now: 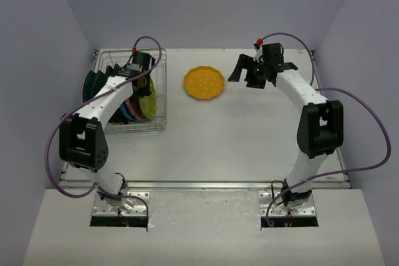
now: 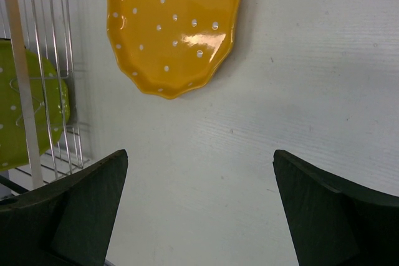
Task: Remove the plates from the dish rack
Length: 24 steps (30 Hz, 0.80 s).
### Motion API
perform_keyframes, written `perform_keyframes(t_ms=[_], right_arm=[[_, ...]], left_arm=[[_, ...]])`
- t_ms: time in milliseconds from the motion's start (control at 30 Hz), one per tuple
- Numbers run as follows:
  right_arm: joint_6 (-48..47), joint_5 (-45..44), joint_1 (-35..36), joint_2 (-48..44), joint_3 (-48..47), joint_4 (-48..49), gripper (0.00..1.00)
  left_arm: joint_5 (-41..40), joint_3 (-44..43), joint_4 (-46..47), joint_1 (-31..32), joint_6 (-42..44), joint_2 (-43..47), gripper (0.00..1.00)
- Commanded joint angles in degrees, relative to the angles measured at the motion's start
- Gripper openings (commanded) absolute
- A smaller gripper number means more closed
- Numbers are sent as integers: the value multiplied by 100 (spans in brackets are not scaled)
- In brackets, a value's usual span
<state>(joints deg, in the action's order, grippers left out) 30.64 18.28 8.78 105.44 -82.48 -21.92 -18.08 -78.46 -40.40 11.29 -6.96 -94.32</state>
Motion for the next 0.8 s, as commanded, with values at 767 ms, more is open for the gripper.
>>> perform_keyframes(t_ms=[767], right_arm=[[126,1903,281,-932,786,2073,99]], left_arm=[[1627,-828,340,619,925,2069,0]])
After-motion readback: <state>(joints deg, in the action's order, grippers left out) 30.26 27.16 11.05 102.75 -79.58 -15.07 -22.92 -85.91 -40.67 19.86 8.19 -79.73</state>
